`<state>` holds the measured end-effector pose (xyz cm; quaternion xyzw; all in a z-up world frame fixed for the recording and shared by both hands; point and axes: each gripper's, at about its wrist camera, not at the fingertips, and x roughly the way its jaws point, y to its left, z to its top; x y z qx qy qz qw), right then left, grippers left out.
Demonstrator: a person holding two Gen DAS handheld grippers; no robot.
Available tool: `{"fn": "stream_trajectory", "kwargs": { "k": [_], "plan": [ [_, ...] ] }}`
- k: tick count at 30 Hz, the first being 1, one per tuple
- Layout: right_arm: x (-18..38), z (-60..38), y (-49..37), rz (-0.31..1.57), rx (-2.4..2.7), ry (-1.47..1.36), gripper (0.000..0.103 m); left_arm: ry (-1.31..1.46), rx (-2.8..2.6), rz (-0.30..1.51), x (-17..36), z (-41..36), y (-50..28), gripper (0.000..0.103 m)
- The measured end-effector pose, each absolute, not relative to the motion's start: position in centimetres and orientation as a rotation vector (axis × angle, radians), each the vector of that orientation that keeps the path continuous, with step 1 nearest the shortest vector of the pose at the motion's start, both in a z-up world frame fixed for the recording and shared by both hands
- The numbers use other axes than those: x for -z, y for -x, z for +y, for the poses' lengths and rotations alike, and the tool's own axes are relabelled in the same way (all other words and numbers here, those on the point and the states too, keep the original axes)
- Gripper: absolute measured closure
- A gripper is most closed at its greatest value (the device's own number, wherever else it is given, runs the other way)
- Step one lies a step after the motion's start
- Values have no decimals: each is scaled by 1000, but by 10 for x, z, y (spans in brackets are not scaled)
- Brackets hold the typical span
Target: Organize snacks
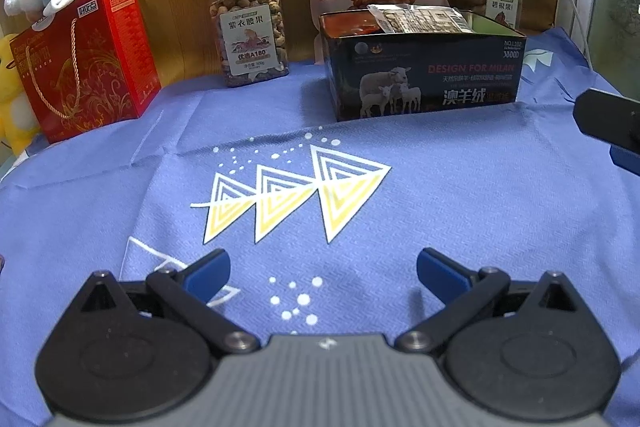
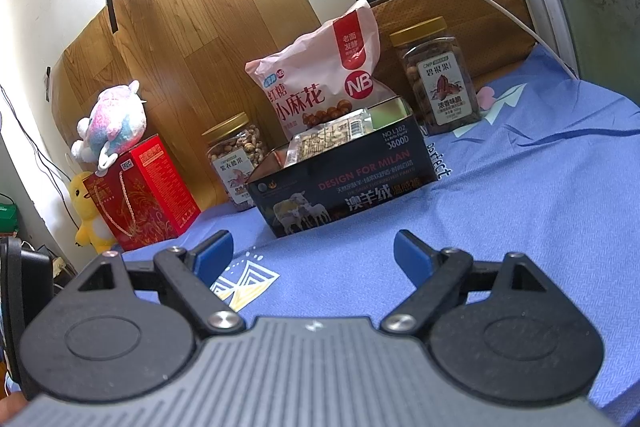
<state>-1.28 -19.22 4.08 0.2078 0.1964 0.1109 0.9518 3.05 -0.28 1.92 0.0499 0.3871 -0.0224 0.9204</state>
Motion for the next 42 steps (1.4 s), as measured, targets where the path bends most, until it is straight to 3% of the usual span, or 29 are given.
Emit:
{"fn": "stream_trajectory", "kwargs": {
  "k": [42],
  "plan": [
    [-40, -194, 14, 398, -223, -427, 13, -99, 71, 804, -16, -5, -30, 0]
  ]
}}
